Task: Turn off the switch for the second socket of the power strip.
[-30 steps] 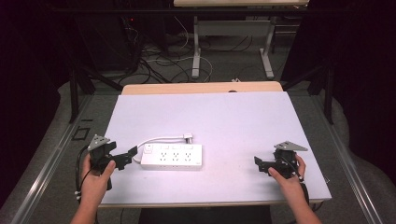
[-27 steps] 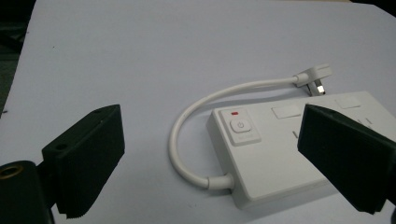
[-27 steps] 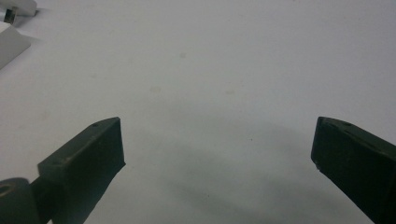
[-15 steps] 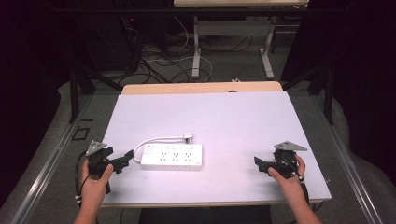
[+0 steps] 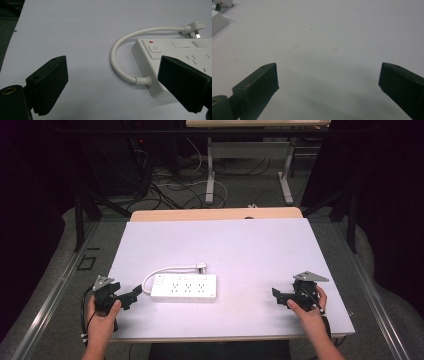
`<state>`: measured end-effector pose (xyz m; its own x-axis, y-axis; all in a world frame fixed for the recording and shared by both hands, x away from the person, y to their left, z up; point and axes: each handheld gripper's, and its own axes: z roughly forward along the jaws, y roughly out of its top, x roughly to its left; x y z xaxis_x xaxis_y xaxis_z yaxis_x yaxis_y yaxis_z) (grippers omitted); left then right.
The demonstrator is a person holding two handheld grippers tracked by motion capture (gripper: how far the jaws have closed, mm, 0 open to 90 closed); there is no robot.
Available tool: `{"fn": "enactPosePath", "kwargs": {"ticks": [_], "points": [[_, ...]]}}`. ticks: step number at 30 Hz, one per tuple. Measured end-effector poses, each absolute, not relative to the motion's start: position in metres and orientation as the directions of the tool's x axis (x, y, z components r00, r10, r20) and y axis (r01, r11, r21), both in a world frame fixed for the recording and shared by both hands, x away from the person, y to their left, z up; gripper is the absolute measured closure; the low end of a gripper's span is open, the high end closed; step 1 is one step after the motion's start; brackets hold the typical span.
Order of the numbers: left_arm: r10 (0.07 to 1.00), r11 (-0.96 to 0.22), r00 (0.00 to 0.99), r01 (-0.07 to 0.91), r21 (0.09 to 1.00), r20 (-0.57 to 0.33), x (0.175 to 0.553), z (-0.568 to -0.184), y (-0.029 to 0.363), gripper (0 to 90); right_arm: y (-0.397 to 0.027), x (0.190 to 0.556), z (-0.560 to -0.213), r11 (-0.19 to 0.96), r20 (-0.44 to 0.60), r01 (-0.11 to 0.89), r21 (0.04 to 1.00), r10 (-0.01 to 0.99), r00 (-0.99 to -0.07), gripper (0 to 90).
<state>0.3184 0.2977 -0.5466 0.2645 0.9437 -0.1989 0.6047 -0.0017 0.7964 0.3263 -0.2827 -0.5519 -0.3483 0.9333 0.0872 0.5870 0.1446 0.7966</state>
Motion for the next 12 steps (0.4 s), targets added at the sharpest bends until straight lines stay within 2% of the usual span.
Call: {"fn": "enactPosePath", "kwargs": {"ticks": [12], "points": [[0.945, 0.0, 0.259, 0.615, 0.789, -0.202, 0.3185, -0.5492, 0.2992, 9.9, -0.283, 0.327, -0.5524, 0.142, 0.092, 0.59, 0.795, 0.933, -0.347, 2.2]]}}
